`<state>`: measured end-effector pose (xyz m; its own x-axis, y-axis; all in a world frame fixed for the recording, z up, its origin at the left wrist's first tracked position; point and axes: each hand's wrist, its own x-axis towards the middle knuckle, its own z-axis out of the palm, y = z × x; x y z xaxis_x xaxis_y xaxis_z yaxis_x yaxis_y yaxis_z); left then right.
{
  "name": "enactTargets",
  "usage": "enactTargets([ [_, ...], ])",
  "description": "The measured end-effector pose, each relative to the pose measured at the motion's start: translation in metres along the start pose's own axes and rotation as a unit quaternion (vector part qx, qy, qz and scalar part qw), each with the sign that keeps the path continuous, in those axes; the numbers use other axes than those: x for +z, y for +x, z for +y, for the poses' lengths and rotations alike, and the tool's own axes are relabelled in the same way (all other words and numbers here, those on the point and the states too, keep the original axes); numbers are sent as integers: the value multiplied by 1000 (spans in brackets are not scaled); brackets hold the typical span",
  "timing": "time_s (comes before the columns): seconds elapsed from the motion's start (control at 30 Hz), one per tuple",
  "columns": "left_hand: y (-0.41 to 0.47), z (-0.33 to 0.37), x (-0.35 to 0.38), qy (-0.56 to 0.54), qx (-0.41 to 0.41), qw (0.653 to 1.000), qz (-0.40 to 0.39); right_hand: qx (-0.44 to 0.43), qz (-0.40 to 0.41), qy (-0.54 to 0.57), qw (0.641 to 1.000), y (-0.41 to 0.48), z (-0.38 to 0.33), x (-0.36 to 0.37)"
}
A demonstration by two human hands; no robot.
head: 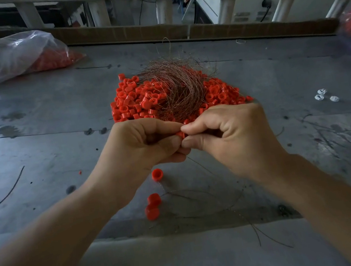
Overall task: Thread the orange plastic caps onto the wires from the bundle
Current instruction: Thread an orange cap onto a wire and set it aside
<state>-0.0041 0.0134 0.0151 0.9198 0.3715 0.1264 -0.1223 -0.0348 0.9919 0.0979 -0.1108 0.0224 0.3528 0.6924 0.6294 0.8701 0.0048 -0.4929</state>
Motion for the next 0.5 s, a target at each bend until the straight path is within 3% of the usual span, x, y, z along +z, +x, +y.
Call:
enactTargets([
  [0.07,0,0,-2,-18,-14,1000,-8,-30,5,-28,999,0,1,1],
  [0.2,1,1,-3,-38,-35,998,-36,1,-20,17,1000,2,3,-4],
  [0.37,1,4,-6,-43,-48,994,-87,90,-112,116,983,4,4,-12],
  [0.5,-1,5,-9,-42,-77,988,-127,82,-204,112,969,6,5,-15],
])
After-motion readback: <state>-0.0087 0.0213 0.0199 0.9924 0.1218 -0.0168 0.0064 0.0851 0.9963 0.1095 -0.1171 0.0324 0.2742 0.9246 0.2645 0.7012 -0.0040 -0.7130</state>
